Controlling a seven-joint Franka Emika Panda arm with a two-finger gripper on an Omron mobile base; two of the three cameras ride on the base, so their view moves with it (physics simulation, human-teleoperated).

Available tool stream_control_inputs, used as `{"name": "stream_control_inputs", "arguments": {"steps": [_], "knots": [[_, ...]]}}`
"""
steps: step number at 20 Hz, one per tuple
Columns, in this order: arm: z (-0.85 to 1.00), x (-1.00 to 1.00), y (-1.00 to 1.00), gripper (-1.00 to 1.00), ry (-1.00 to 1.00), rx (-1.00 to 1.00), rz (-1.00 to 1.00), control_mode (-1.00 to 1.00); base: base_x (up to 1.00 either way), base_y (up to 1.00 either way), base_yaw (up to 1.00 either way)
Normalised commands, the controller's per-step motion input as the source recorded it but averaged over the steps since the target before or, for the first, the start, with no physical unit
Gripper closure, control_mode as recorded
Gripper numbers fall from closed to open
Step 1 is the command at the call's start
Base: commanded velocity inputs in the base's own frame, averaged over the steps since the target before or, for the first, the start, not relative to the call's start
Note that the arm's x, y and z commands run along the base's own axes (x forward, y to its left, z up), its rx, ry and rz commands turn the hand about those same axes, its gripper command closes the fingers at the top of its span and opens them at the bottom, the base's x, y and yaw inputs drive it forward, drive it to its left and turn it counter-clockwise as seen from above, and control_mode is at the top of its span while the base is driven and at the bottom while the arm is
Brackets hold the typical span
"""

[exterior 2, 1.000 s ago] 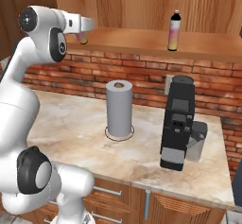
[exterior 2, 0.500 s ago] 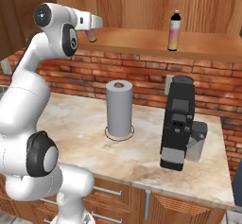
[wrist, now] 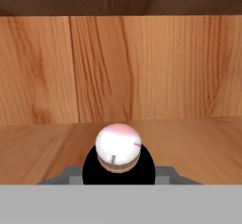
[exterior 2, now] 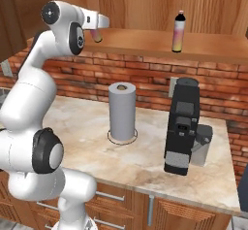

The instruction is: Sort all alcoholic drinks to one cabinet, and non-alcoholic drinks to the other.

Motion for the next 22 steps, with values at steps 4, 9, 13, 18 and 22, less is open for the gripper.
{"name": "stream_control_inputs", "arguments": {"steps": [4,9,13,18,22], "knots": [[-0.12,0.14,-0.13,1.00,0.00,0.02,0.00,-1.00,0.00,0.00,0.00],[-0.10,0.08,-0.03,-1.00,0.00,0.01,0.00,-1.00,0.00,0.00,0.00],[-0.01,0.08,0.00,-1.00,0.00,0.01,0.00,-1.00,0.00,0.00,0.00],[-0.01,0.08,0.00,-1.00,0.00,0.00,0.00,-1.00,0.00,0.00,0.00],[0.00,0.00,0.00,-1.00,0.00,0.00,0.00,-1.00,0.00,0.00,0.00]]}}
